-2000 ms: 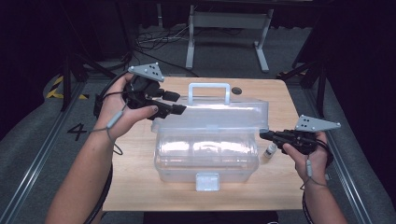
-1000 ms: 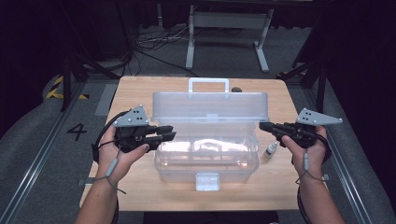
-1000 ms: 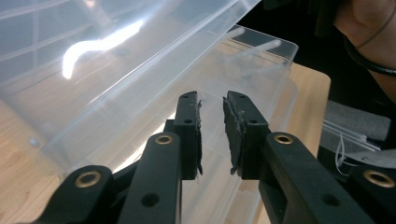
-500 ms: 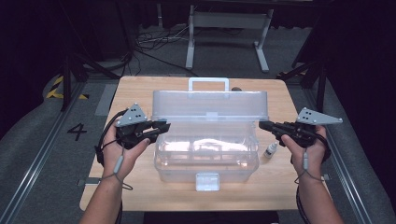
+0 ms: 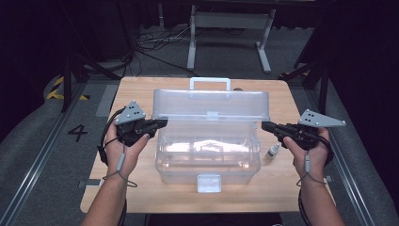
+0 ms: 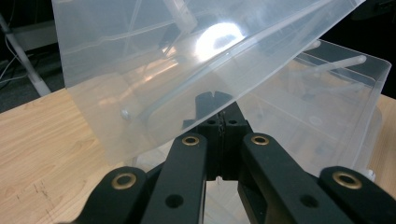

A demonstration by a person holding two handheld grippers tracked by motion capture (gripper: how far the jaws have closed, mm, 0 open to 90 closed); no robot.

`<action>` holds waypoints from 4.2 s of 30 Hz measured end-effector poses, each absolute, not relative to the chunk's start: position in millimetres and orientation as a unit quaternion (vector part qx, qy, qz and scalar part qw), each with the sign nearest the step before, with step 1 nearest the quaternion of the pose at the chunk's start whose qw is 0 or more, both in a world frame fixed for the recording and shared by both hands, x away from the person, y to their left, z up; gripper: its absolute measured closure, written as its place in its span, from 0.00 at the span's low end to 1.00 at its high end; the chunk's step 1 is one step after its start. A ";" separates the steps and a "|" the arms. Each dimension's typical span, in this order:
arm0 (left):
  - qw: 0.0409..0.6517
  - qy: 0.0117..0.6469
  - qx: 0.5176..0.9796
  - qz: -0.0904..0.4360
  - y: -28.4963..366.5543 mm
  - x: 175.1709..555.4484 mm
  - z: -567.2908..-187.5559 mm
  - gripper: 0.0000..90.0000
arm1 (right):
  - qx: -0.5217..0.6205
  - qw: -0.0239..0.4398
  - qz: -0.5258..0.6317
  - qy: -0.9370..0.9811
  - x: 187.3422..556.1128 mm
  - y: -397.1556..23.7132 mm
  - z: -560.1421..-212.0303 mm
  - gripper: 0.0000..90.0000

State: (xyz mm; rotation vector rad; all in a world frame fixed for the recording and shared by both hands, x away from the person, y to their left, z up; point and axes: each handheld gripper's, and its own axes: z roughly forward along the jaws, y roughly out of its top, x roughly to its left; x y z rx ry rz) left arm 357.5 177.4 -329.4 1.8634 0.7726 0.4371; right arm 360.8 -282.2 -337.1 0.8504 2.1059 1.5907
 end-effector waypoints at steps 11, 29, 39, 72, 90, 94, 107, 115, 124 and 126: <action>0.512 0.321 0.774 0.188 176.9 361.7 -327.9 1.00 | 0.295 0.197 0.561 0.748 354.1 -286.4 -332.6 0.97; 0.514 0.319 0.774 0.187 177.3 369.7 -322.8 1.00 | 0.315 0.224 0.553 0.738 348.3 -304.4 -331.3 0.81; 0.516 0.319 0.773 0.186 178.0 373.5 -320.9 1.00 | 0.301 0.272 0.540 0.737 362.8 -283.9 -320.7 0.55; 0.522 0.305 0.773 0.191 172.0 390.2 -316.0 0.99 | 0.349 0.370 0.495 0.704 403.2 -240.2 -317.3 0.50; 0.531 0.303 0.772 0.175 178.0 387.3 -315.7 0.94 | 0.357 0.392 0.482 0.697 399.9 -240.7 -312.0 0.78; 0.523 0.298 0.779 0.174 182.4 382.0 -315.3 0.89 | 0.364 0.384 0.486 0.696 401.4 -242.0 -309.9 0.79; 0.501 0.273 0.808 0.147 197.3 353.0 -323.9 0.62 | 0.384 0.354 0.493 0.696 413.4 -244.2 -303.4 0.81; 0.490 0.267 0.822 0.114 201.5 328.2 -340.7 0.61 | 0.388 0.343 0.503 0.692 421.0 -246.5 -303.7 0.81; 0.481 0.254 0.835 0.077 198.0 318.9 -360.3 0.60 | 0.394 0.336 0.501 0.693 425.8 -246.3 -301.5 0.81; 0.474 0.247 0.843 0.069 195.8 319.1 -365.4 0.60 | 0.394 0.336 0.502 0.693 426.7 -246.0 -301.3 0.81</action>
